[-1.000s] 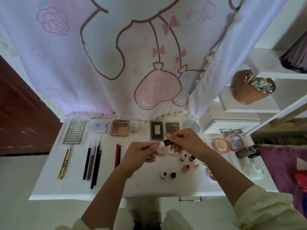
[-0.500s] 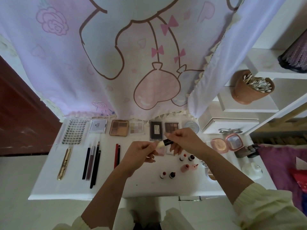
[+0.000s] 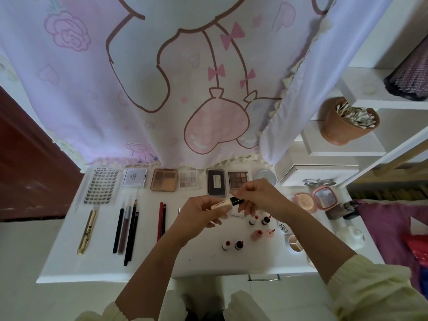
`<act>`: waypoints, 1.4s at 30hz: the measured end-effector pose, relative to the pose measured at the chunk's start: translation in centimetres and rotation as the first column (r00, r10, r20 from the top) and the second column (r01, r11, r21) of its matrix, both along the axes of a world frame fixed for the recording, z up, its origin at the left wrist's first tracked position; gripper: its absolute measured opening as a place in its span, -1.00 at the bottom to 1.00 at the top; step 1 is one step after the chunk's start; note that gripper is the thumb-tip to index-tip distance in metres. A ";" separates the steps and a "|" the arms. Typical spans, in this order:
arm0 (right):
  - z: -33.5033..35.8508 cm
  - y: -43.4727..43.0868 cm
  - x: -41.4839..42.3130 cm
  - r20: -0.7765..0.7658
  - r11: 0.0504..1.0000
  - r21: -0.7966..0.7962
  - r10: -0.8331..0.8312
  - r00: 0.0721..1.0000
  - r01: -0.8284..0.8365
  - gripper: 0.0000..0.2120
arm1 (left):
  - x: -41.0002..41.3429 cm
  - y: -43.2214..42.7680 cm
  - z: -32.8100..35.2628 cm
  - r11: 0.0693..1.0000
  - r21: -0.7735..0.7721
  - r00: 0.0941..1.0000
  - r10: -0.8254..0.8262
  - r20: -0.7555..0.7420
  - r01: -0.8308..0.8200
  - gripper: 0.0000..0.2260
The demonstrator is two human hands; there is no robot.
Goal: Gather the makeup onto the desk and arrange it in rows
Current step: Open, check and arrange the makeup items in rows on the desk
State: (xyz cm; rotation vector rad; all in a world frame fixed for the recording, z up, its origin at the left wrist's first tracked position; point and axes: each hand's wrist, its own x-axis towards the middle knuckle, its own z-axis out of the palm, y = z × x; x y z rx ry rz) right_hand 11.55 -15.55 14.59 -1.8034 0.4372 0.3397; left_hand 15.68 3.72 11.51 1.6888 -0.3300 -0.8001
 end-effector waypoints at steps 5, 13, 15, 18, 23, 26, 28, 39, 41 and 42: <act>0.1 -0.5 -0.1 0.034 1.000 0.023 0.008 0.999 -0.009 -0.92 | 0.0 -0.2 0.2 0.999 0.021 0.999 -0.033 0.033 0.032 -0.83; 0.2 0.1 -0.2 -0.024 0.999 -0.040 0.033 0.999 -0.034 -0.68 | 0.0 -0.2 -0.1 0.998 0.029 0.997 -0.049 0.065 0.047 -0.88; 0.1 -0.1 -0.2 0.015 0.999 -0.033 0.036 0.999 -0.035 -0.80 | 0.0 -0.1 -0.1 0.998 0.030 0.996 -0.052 0.067 0.050 -0.87; 0.0 -0.5 -0.2 0.056 0.999 -0.017 0.052 0.997 -0.051 -0.85 | 0.1 0.0 -0.2 0.999 0.036 0.997 -0.043 0.066 0.040 -0.84; 0.1 0.3 -0.1 -0.032 0.999 -0.035 0.023 0.999 -0.024 -0.63 | 0.0 -0.1 -0.3 0.999 0.030 0.997 -0.046 0.066 0.044 -0.87; 0.1 0.1 -0.2 -0.018 0.995 -0.084 0.043 0.999 -0.045 -0.71 | 0.1 -0.1 -0.3 0.998 0.044 0.996 -0.054 0.068 0.051 -0.85; 0.1 -0.3 -0.3 0.017 0.997 -0.068 0.030 0.999 -0.029 -0.79 | 0.1 -0.1 -0.3 0.998 0.046 0.997 -0.043 0.057 0.040 -0.85; -0.1 -0.9 -0.3 0.017 1.000 -0.011 0.005 1.000 -0.005 -0.75 | 0.1 0.0 -0.8 0.999 0.031 0.999 -0.034 0.013 0.034 -0.82; 0.0 -0.9 -0.3 0.019 1.000 -0.023 -0.005 1.000 0.006 -0.69 | 0.1 0.0 -0.9 0.999 0.025 1.000 -0.027 -0.004 0.027 -0.81; 0.0 -0.9 -0.4 0.019 1.000 -0.028 -0.007 1.000 0.007 -0.66 | 0.0 0.0 -0.9 1.000 0.023 1.000 -0.020 -0.016 0.021 -0.80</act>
